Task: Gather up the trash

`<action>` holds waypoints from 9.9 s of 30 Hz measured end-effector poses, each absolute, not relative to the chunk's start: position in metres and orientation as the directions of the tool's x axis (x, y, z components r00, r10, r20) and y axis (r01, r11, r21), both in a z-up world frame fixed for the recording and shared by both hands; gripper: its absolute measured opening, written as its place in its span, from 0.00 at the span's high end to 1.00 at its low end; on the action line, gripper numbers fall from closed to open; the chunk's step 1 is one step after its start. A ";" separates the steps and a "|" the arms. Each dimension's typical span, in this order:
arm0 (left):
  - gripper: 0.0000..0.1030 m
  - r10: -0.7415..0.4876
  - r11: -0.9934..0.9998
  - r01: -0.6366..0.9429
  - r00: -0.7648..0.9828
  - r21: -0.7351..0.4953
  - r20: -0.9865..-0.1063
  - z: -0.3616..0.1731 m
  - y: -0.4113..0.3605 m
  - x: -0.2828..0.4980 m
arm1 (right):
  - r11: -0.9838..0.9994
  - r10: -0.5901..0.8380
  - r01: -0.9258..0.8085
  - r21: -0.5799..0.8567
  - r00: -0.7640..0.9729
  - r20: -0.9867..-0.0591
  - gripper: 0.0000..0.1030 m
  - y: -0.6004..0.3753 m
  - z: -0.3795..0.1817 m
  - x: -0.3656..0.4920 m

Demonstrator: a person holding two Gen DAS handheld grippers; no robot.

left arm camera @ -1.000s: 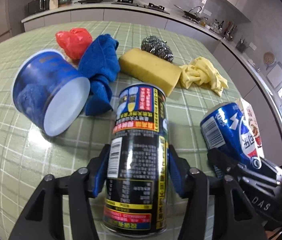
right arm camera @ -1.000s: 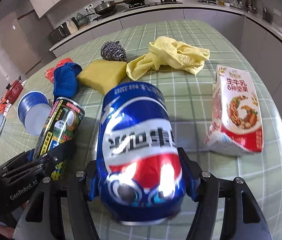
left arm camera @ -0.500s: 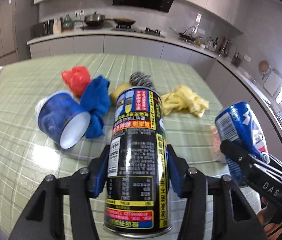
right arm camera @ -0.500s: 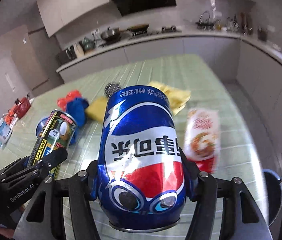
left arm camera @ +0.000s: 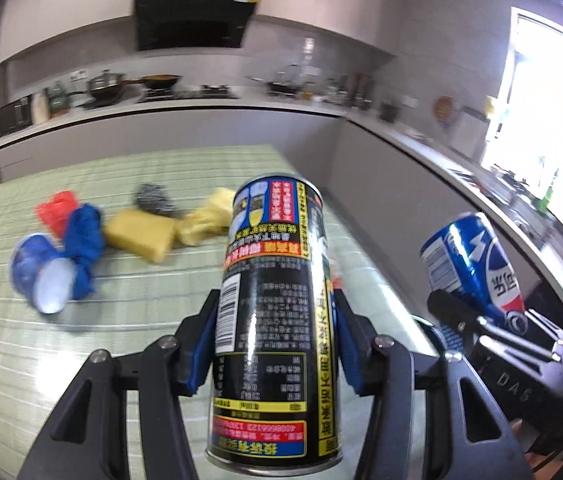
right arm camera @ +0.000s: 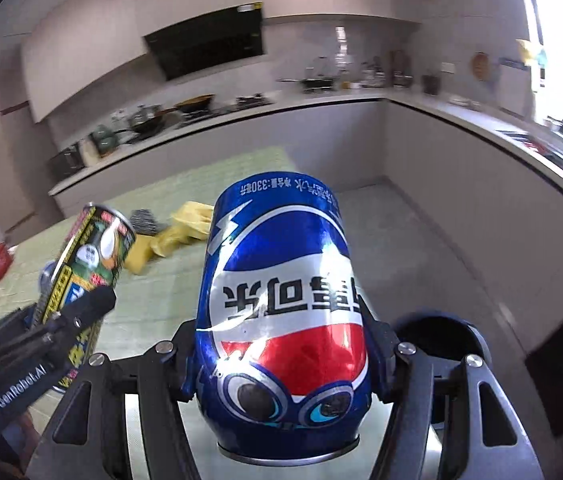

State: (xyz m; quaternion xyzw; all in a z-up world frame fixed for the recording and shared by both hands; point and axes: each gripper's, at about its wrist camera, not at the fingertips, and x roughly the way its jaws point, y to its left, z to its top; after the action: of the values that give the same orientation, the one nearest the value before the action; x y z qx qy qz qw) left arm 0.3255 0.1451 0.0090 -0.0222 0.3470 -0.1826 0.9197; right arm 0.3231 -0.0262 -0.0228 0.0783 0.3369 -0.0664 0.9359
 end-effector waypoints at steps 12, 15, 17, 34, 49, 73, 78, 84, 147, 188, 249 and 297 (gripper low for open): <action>0.48 -0.466 0.864 0.471 0.618 -0.177 -0.633 0.008 0.045 0.290 | 0.935 -0.192 0.339 0.102 0.728 -0.658 0.38 -0.123 -0.021 0.254; 0.48 -0.460 0.866 0.469 0.609 -0.175 -0.646 0.003 0.008 0.285 | 0.933 -0.184 0.341 0.113 0.724 -0.664 0.38 -0.161 -0.026 0.250; 0.48 -0.453 0.871 0.458 0.609 -0.177 -0.652 -0.003 -0.016 0.283 | 0.936 -0.170 0.330 0.119 0.722 -0.670 0.38 -0.188 -0.031 0.248; 0.48 -0.248 0.963 0.233 0.550 -0.138 -0.797 -0.121 -0.139 0.305 | 0.973 0.076 0.132 0.187 0.587 -0.806 0.38 -0.343 -0.155 0.308; 0.28 -0.128 0.987 0.152 0.486 -0.060 -0.865 -0.142 -0.149 0.328 | 0.950 0.165 0.147 0.274 0.509 -0.845 0.25 -0.362 -0.202 0.358; 0.23 -0.129 0.989 0.033 0.652 -0.142 -0.747 0.004 0.107 0.296 | 0.976 0.138 0.030 0.217 0.688 -0.713 0.20 -0.112 -0.037 0.331; 0.21 -0.078 0.993 -0.019 0.657 -0.120 -0.749 -0.003 0.171 0.303 | 0.977 0.149 0.006 0.214 0.701 -0.697 0.20 -0.034 -0.035 0.334; 0.21 -0.052 0.994 -0.040 0.656 -0.104 -0.753 -0.006 0.216 0.312 | 0.979 0.143 0.006 0.206 0.698 -0.702 0.20 0.024 -0.036 0.344; 0.21 -0.133 0.928 -0.231 0.528 -0.293 -0.838 -0.054 0.373 0.468 | 0.993 0.106 -0.017 0.115 0.551 -0.828 0.50 0.165 -0.120 0.515; 0.21 0.073 0.917 -0.366 0.548 -0.160 -0.833 -0.050 0.491 0.399 | 0.866 0.415 -0.477 0.154 0.511 -0.753 0.37 0.353 -0.108 0.484; 0.26 -0.149 0.970 -0.055 0.634 -0.237 -0.759 -0.048 0.379 0.422 | 0.994 0.106 -0.031 0.109 0.594 -0.797 0.49 0.156 -0.109 0.502; 0.26 -0.360 0.931 0.283 0.611 -0.231 -0.705 -0.030 0.075 0.295 | 0.967 0.003 0.184 0.178 0.687 -0.727 0.50 -0.126 -0.061 0.298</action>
State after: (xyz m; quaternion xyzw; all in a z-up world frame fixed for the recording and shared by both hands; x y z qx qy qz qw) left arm 0.2952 0.0754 -0.0299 -0.0480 0.4030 -0.1794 0.8961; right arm 0.2985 -0.1265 -0.0614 0.1190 0.3925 -0.0496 0.9107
